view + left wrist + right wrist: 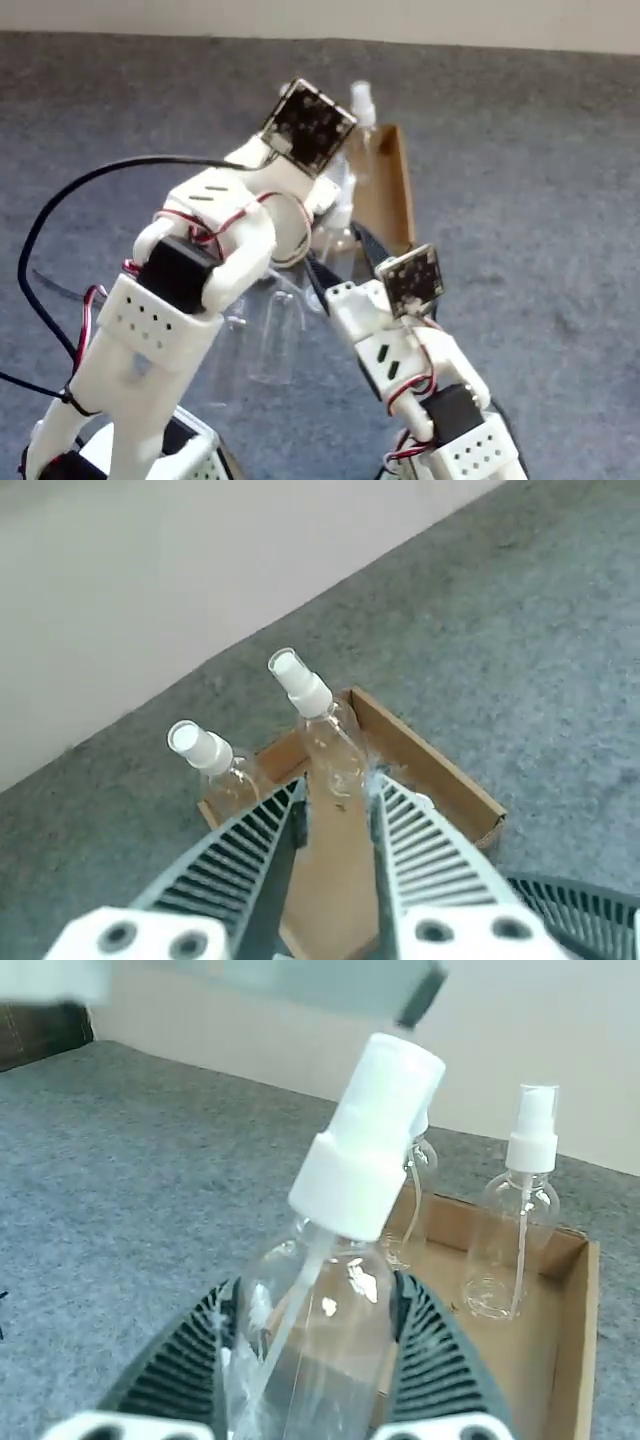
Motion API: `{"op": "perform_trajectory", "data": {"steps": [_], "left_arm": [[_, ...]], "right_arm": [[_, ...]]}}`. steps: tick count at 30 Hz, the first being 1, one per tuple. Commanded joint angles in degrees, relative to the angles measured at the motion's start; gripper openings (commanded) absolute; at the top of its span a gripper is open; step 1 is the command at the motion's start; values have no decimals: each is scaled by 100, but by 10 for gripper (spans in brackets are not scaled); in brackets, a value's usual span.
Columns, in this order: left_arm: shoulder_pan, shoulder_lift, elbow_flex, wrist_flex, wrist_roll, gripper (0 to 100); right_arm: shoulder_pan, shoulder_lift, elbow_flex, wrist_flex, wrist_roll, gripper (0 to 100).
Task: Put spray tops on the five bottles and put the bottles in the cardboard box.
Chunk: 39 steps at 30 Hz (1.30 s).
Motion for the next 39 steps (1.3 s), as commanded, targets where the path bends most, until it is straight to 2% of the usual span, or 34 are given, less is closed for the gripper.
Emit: {"op": "perform_trajectory", "data": {"steps": [1,11,14,16,20,23,26,30,34,39], "left_arm": [[136,-13,-40,334,-44,95],[84,-1130,154,598,-44,98],[-259,-1560,215,774,-35,98],[-532,-1895,374,958,-35,98],[-1068,-2800,1455,1055,-44,98],[-1490,-3591,2510,897,-202,99],[-1525,-4303,3723,413,-325,99],[-1516,-5095,5086,-422,-316,115],[-1516,-5560,5604,-545,-316,225],[-1525,-5877,6000,-466,-316,208]], "right_arm": [[84,-75,-31,-145,-53,4],[92,-48,-31,-145,-44,4],[163,-40,-75,-101,-35,4],[391,-22,-110,48,290,4],[549,224,-927,374,563,4],[523,989,-1745,664,563,4],[444,2132,-2527,673,563,4],[-57,3829,-3644,699,554,7],[-541,5253,-4453,708,378,10],[-778,6009,-5138,699,-360,10]]}}
